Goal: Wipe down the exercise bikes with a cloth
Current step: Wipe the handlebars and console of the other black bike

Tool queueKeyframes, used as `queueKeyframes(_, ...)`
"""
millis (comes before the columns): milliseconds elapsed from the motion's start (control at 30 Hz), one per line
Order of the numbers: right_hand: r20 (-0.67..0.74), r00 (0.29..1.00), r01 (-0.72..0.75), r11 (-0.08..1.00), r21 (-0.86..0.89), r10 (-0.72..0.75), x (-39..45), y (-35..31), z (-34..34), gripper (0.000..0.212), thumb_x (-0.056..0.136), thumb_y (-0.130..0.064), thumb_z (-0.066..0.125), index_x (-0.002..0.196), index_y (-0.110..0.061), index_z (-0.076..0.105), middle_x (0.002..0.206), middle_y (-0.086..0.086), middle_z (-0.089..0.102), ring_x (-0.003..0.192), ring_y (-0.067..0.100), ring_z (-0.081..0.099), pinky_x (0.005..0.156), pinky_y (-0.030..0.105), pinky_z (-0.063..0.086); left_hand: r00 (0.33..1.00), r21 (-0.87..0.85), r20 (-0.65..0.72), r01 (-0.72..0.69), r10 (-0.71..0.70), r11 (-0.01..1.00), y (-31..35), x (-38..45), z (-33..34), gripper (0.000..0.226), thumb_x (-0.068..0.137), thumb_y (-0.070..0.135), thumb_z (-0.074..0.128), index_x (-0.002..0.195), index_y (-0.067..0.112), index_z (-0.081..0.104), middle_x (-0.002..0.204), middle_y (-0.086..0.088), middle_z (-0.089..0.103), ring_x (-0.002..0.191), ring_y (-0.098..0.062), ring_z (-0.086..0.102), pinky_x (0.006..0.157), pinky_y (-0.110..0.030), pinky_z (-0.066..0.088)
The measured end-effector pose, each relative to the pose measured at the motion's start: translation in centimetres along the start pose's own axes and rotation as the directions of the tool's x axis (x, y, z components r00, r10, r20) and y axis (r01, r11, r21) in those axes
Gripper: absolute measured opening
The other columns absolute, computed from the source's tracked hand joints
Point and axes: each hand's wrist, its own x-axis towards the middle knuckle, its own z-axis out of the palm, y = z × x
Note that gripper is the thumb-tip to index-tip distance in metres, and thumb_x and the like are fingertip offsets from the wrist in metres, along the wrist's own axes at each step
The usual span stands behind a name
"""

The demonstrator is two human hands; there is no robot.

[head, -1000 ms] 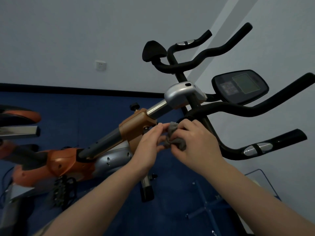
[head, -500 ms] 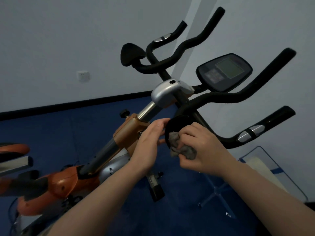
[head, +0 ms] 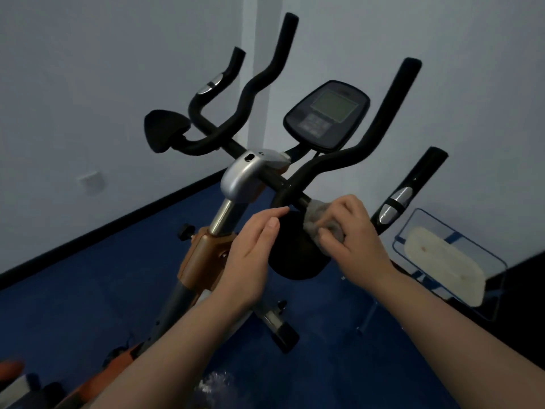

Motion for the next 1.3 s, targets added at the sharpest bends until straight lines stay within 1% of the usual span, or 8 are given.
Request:
queueKeyframes(100, -0.102, 0.973, -0.206, 0.978, 0.027, 0.208, 0.4, -0.2, 0.5, 0.009, 0.087, -0.018, 0.053, 0.078, -0.015, 0.052, 0.091, -0.004, 0.043, 0.086, 0.008, 0.046, 0.071, 0.018, 0.037, 0.999, 0.034, 0.037, -0.002, 0.000, 0.999, 0.6, 0.5, -0.3, 0.035, 0.101, 0.030, 0.036, 0.124, 0.021, 0.060, 0.122, 0.011, 0.062, 0.118, 0.001, 0.053, 0.097, -0.012, 0.039)
queueKeyframes(200, -0.270, 0.871, -0.364, 0.908, 0.206, 0.410, 1.5, -1.1, 0.2, 0.010, 0.088, -0.015, 0.054, 0.078, -0.015, 0.054, 0.095, 0.001, 0.048, 0.078, -0.009, 0.045, 0.066, 0.004, 0.034, 0.998, -0.001, 0.065, 0.025, -0.025, 1.000, 1.2, 0.9, -1.0, 0.037, 0.099, 0.029, 0.034, 0.124, 0.021, 0.061, 0.119, 0.012, 0.064, 0.114, 0.006, 0.054, 0.092, -0.010, 0.041)
queueKeyframes(300, -0.368, 0.713, -0.433, 0.787, 0.439, 0.597, 2.6, -1.7, -0.2, 0.012, 0.089, -0.021, 0.054, 0.077, -0.017, 0.055, 0.098, 0.009, 0.054, 0.078, 0.001, 0.050, 0.067, 0.017, 0.038, 0.999, 0.038, 0.038, 0.003, -0.004, 0.999, 1.4, 1.1, -1.5, 0.032, 0.099, 0.025, 0.039, 0.119, 0.021, 0.064, 0.112, 0.015, 0.066, 0.106, 0.013, 0.055, 0.082, -0.001, 0.040)
queueKeyframes(367, -0.267, 0.708, -0.496, 0.729, 0.471, 0.654, 3.2, -2.5, 0.4, 0.010, 0.088, -0.025, 0.055, 0.082, -0.018, 0.059, 0.102, 0.012, 0.058, 0.084, 0.016, 0.056, 0.064, 0.026, 0.039, 1.000, 0.052, 0.015, 0.023, -0.023, 0.998, 1.1, 1.2, -1.5, 0.028, 0.099, 0.020, 0.044, 0.117, 0.022, 0.066, 0.110, 0.012, 0.067, 0.103, 0.009, 0.058, 0.083, -0.005, 0.044)
queueKeyframes(533, -0.136, 0.816, -0.564, 0.826, 0.021, 0.561, 2.8, -4.2, 3.8, 0.018, 0.091, -0.043, 0.050, 0.090, -0.026, 0.056, 0.090, 0.002, 0.060, 0.080, 0.019, 0.056, 0.063, 0.031, 0.043, 1.000, 0.069, -0.015, 0.007, -0.006, 0.998, -0.2, 1.6, -1.2, 0.025, 0.096, 0.014, 0.050, 0.112, 0.025, 0.066, 0.108, 0.007, 0.066, 0.102, -0.001, 0.061, 0.086, -0.019, 0.048)
queueKeyframes(733, -0.257, 0.784, -0.600, 0.796, -0.081, 0.565, 1.2, -5.1, 4.3, 0.031, 0.095, -0.050, 0.038, 0.095, -0.024, 0.054, 0.085, -0.001, 0.061, 0.076, 0.017, 0.058, 0.064, 0.035, 0.048, 0.999, 0.025, 0.034, 0.037, -0.038, 0.999, -0.9, 2.0, -1.9, 0.030, 0.095, 0.010, 0.051, 0.110, 0.029, 0.068, 0.104, 0.006, 0.067, 0.098, -0.003, 0.063, 0.081, -0.015, 0.049)
queueKeyframes(1133, -0.473, 0.566, -0.623, 0.726, 0.292, 0.675, -2.8, -7.7, 7.0, 0.020, 0.095, -0.029, 0.046, 0.114, -0.027, 0.043, 0.102, -0.008, 0.045, 0.083, 0.002, 0.050, 0.062, 0.020, 0.043, 0.999, 0.042, 0.051, -0.014, 0.011, 0.999, -0.9, 2.1, -2.1, 0.028, 0.096, 0.009, 0.051, 0.111, 0.026, 0.067, 0.102, 0.002, 0.066, 0.097, -0.008, 0.063, 0.082, -0.023, 0.050)
queueKeyframes(1300, -0.461, 0.591, -0.578, 0.746, 0.331, 0.662, -3.7, -7.6, 6.6, 0.018, 0.095, -0.025, 0.049, 0.112, -0.026, 0.043, 0.103, -0.009, 0.047, 0.090, -0.008, 0.047, 0.064, 0.006, 0.040, 0.997, 0.071, 0.065, 0.028, -0.033, 0.997, -0.1, 2.0, -2.4, 0.026, 0.096, 0.012, 0.052, 0.114, 0.025, 0.067, 0.102, 0.001, 0.066, 0.095, -0.010, 0.063, 0.083, -0.029, 0.053)
